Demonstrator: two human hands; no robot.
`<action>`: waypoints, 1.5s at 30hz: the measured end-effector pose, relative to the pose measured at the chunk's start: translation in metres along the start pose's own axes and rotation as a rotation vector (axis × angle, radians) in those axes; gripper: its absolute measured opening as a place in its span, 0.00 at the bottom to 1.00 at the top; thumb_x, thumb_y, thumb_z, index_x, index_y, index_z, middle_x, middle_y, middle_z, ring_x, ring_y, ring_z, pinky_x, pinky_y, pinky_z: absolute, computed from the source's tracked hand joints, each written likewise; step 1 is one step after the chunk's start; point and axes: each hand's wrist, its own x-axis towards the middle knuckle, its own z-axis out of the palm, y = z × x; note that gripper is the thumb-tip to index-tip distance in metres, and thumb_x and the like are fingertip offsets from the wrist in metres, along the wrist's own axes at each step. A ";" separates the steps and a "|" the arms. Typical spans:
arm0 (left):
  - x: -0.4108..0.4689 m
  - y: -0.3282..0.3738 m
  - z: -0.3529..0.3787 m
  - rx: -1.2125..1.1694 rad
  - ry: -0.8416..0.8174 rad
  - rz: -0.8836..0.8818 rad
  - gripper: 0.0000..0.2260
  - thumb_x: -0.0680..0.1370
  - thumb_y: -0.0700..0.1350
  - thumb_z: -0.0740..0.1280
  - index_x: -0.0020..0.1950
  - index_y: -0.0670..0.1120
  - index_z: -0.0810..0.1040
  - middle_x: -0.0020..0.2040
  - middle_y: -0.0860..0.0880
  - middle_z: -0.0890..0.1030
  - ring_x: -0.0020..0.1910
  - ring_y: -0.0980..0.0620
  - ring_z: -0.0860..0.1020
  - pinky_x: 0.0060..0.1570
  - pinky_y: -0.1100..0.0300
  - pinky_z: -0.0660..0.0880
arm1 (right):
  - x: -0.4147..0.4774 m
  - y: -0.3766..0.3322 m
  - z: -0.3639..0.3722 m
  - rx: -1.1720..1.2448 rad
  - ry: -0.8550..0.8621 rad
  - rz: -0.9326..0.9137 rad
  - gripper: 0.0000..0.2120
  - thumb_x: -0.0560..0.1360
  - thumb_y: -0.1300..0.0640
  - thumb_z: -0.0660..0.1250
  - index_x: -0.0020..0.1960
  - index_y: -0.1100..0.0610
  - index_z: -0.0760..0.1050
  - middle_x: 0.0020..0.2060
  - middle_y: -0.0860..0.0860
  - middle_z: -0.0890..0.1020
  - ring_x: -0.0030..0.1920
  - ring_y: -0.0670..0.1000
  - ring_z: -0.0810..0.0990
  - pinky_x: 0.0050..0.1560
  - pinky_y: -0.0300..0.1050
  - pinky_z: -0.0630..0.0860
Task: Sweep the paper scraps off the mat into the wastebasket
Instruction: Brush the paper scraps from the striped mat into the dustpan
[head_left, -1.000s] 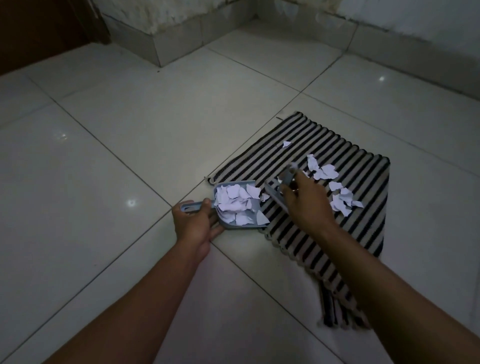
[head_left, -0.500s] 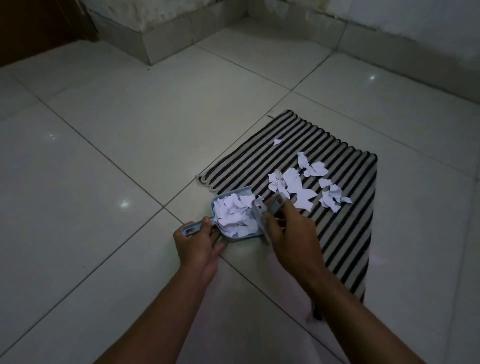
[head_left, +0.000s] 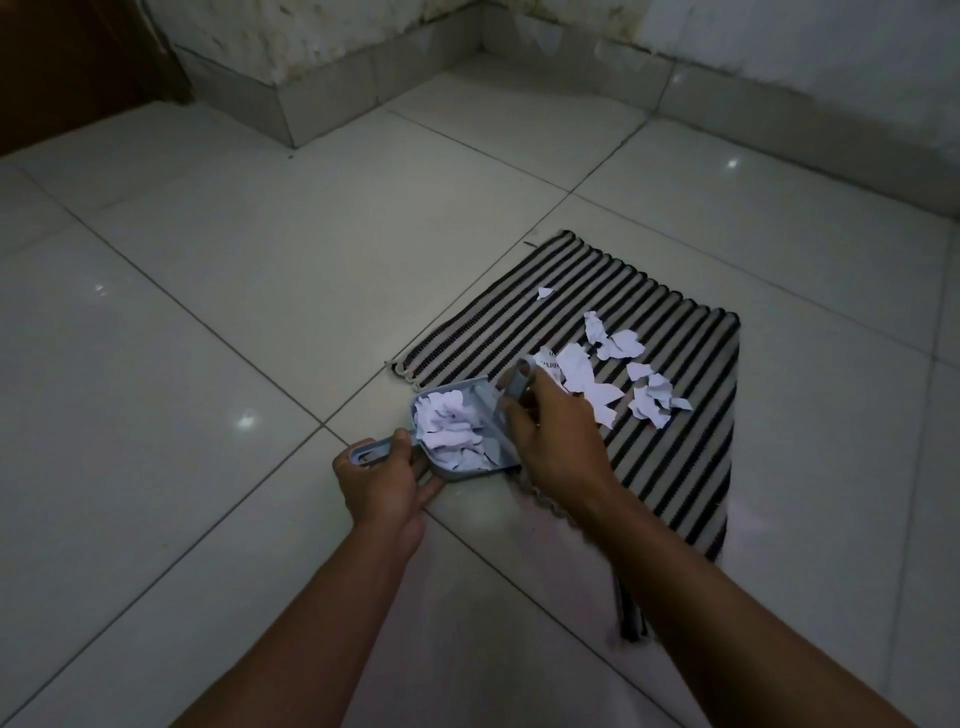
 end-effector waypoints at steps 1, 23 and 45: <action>-0.001 0.001 0.000 -0.004 -0.011 -0.008 0.13 0.81 0.38 0.69 0.62 0.46 0.68 0.60 0.35 0.81 0.48 0.40 0.85 0.43 0.42 0.84 | -0.001 0.000 -0.004 0.014 0.011 0.001 0.09 0.82 0.53 0.60 0.61 0.50 0.72 0.47 0.47 0.81 0.39 0.40 0.78 0.33 0.30 0.74; -0.027 -0.033 0.035 -0.011 -0.043 -0.089 0.18 0.80 0.35 0.69 0.67 0.42 0.68 0.60 0.33 0.80 0.51 0.37 0.85 0.39 0.41 0.84 | -0.031 0.049 -0.062 -0.139 0.185 0.020 0.09 0.81 0.52 0.61 0.60 0.48 0.74 0.42 0.42 0.78 0.37 0.37 0.75 0.33 0.28 0.70; -0.020 -0.007 -0.012 -0.037 -0.028 -0.057 0.12 0.82 0.36 0.67 0.60 0.46 0.67 0.53 0.36 0.80 0.43 0.42 0.83 0.36 0.43 0.84 | -0.074 0.022 -0.028 -0.086 0.005 -0.027 0.08 0.80 0.48 0.59 0.57 0.45 0.73 0.42 0.40 0.78 0.42 0.39 0.79 0.41 0.37 0.79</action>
